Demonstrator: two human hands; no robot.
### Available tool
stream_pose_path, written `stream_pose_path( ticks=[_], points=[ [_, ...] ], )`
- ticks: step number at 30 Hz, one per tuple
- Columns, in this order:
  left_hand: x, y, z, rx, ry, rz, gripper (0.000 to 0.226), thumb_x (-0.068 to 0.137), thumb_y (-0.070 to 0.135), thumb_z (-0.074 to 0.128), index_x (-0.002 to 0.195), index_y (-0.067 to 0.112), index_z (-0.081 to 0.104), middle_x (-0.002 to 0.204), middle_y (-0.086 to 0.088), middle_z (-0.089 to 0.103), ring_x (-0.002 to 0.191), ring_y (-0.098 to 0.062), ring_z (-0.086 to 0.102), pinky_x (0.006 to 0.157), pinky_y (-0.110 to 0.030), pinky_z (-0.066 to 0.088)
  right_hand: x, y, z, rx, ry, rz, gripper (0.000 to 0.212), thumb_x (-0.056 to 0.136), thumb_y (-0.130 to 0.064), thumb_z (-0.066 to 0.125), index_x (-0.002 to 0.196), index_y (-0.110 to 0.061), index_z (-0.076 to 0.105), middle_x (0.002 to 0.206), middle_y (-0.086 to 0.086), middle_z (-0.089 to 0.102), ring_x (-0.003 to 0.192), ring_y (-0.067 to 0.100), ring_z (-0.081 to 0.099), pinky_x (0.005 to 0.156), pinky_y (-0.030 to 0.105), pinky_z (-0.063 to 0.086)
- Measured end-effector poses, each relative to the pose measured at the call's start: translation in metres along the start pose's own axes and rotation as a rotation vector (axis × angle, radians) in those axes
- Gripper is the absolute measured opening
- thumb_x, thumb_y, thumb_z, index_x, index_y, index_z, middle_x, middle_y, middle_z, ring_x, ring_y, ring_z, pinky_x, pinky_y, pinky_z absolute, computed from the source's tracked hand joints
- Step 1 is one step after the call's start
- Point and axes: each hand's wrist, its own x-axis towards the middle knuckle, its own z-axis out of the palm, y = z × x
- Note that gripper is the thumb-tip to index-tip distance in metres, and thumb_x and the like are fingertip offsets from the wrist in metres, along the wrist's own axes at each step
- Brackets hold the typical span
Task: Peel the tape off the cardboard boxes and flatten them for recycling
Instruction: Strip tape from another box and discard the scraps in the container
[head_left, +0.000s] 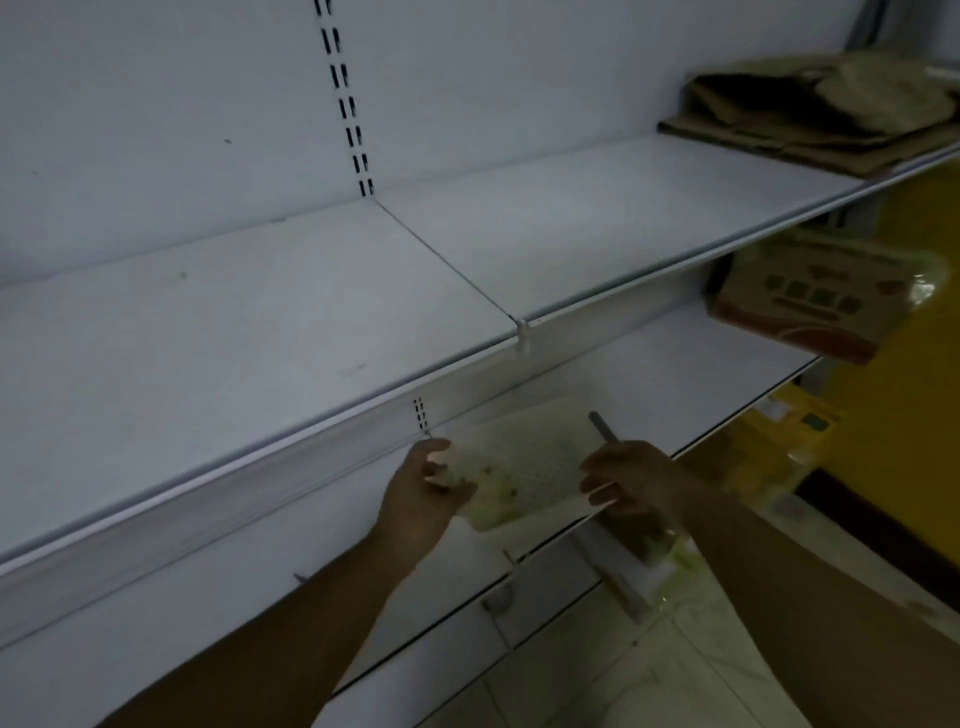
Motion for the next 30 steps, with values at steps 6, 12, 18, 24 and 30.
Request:
stream_pose_path(
  ticks=[6,12,18,24,30],
  points=[
    [0.073,-0.001,0.011,0.247,0.08,0.123,0.02,0.068,0.015,0.082,0.076,0.021,0.065,0.069,0.01,0.061,0.074,-0.013,0.06,0.083,-0.029,0.051,0.049,0.009,0.021,-0.3,0.024,-0.072,0.012,0.091,-0.016,0.058,0.081,-0.014,0.063,0.08,0.006,0.068,0.063,0.013,0.062,0.057,0.023,0.05],
    [0.106,-0.044,0.052,0.8,-0.126,0.189,0.023,0.086,0.031,0.067,0.1,0.014,0.059,0.099,-0.005,0.062,0.088,-0.024,0.061,0.066,-0.027,0.046,0.057,0.032,0.027,-0.162,0.026,-0.088,0.011,0.093,-0.012,0.055,0.089,-0.008,0.065,0.077,0.003,0.067,0.065,0.013,0.062,0.062,0.024,0.051],
    [0.119,-0.071,0.061,1.083,-0.355,0.212,0.037,0.1,0.03,0.042,0.113,0.005,0.067,0.118,-0.014,0.06,0.106,-0.026,0.057,0.091,-0.032,0.043,0.06,0.046,0.02,-0.164,0.047,-0.091,0.017,0.093,-0.011,0.054,0.079,-0.014,0.063,0.073,0.001,0.066,0.059,0.009,0.059,0.053,0.017,0.048],
    [0.116,-0.05,0.048,1.112,-0.386,0.22,0.042,0.102,0.029,0.033,0.103,0.004,0.066,0.108,-0.016,0.059,0.104,-0.03,0.054,0.091,-0.035,0.043,0.058,0.049,0.021,-0.77,0.227,-0.297,0.023,0.095,-0.027,0.047,0.111,-0.02,0.062,0.108,0.001,0.065,0.094,0.013,0.059,0.075,0.019,0.046],
    [0.076,-0.016,0.044,1.253,-0.472,0.252,0.058,0.101,0.045,0.028,0.15,0.017,0.021,0.159,-0.006,0.009,0.146,-0.021,0.005,0.119,-0.035,0.007,0.037,0.045,0.035,-1.116,0.091,-0.311,0.066,0.096,-0.046,0.039,0.151,-0.024,0.01,0.159,0.012,0.003,0.146,0.028,0.005,0.118,0.04,0.01]
  ],
)
